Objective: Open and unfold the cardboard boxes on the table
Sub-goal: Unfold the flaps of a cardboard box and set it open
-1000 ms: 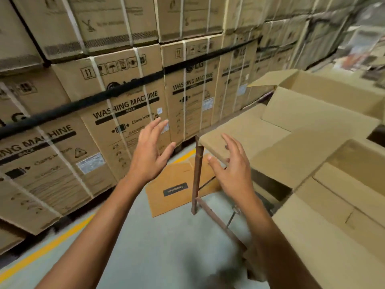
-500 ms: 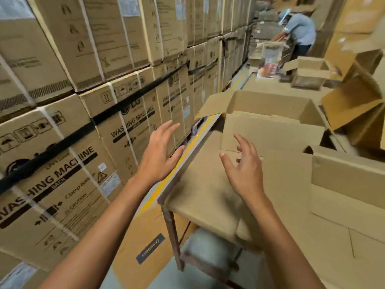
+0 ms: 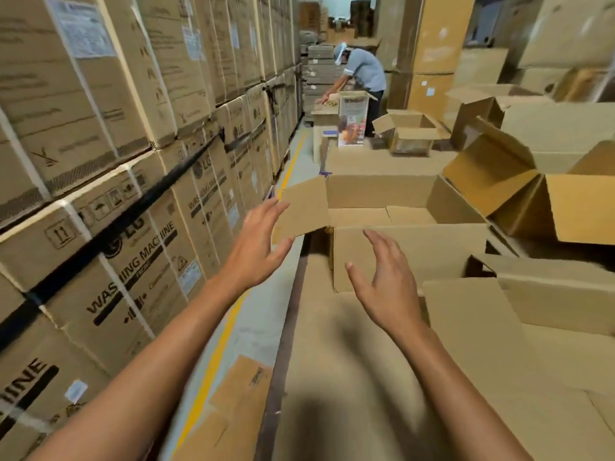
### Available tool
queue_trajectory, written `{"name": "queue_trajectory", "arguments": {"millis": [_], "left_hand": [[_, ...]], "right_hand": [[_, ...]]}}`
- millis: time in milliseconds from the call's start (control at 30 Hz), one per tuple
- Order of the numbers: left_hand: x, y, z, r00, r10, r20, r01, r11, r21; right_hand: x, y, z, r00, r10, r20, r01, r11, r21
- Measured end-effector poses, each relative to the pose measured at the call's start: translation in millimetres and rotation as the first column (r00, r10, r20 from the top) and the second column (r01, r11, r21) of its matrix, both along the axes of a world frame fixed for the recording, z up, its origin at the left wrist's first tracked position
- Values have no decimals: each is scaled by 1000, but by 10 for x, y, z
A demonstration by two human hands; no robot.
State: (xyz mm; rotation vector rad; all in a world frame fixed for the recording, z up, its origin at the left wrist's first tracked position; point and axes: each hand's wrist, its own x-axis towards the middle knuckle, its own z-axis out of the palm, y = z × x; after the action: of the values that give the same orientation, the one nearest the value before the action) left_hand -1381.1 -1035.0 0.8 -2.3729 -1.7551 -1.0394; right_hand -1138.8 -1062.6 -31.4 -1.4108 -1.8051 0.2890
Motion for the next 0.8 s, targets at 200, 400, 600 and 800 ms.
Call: {"name": "queue_trajectory", "arguments": {"millis": [200, 400, 600, 800], "left_hand": [[-516, 627, 145, 981, -193, -4, 193, 981, 3], [-939, 1075, 393, 957, -289, 10, 288, 957, 38], [-1091, 1781, 410, 946, -324, 4, 324, 944, -70], [-929, 2741, 46, 900, -418, -124, 377, 889, -261]], "right_hand": [[-620, 192, 86, 981, -191, 25, 192, 981, -35], [-1047, 411, 196, 938, -347, 29, 348, 934, -86], [-1248, 852, 169, 901, -433, 41, 434, 892, -129], [-1229, 1551, -178, 830, -558, 28, 555, 818, -150]]}}
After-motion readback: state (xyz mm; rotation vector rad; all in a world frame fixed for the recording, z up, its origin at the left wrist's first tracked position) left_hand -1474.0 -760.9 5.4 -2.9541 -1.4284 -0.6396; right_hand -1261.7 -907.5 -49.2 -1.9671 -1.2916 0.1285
